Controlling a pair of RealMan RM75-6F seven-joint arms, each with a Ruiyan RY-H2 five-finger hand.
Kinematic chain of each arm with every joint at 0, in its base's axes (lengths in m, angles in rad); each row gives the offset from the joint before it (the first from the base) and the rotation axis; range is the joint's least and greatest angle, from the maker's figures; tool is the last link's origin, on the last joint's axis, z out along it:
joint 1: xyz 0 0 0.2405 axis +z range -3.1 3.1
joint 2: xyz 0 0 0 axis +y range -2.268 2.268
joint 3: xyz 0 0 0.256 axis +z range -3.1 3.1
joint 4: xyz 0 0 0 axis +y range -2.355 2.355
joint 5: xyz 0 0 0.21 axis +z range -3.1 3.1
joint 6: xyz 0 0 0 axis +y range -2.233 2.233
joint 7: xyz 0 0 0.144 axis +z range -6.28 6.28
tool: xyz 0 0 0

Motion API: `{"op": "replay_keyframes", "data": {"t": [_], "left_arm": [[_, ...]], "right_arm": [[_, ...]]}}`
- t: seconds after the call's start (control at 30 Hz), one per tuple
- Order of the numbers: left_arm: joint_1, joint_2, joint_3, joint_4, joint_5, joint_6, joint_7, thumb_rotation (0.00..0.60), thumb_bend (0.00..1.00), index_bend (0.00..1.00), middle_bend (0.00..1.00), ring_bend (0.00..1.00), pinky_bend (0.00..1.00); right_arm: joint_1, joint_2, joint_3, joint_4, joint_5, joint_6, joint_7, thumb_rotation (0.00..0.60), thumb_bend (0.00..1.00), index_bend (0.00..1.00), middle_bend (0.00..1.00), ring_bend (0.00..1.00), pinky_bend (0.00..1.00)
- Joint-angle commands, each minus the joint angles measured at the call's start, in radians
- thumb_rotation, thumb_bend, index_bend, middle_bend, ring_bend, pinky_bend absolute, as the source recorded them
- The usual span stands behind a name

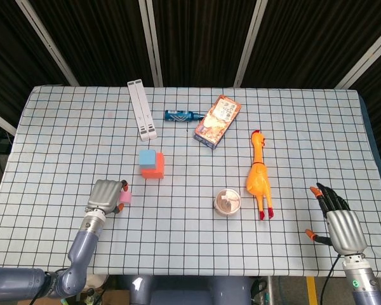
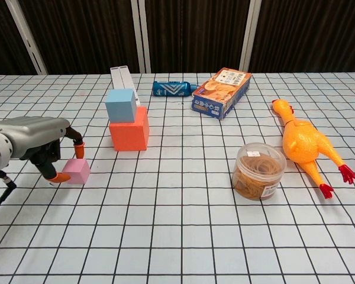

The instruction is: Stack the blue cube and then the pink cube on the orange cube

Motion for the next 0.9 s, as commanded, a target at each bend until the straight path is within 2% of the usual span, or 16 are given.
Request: {"op": "replay_keyframes", "data": {"t": [0.03,0.9], "left_arm": [[0.000,-0.001,-0.002,0.001,0.001,0.002,0.000,0.600,0.33,0.39,1.00,0.80,0.80],[0.006,-0.004,-0.009,0.000,0.008,0.010,0.003,0.600,0.34,0.40,1.00,0.80,0.80]], "right_arm": [[0.000,0.000,0.000,0.000,0.001,-0.001,0.001,0.600,0.16,0.10,0.07,0.10,0.20],[0.002,-0.001,-0.002,-0.001,0.003,-0.007,0.002,0.600,0.16,0.10,0.07,0.10,0.20]]}}
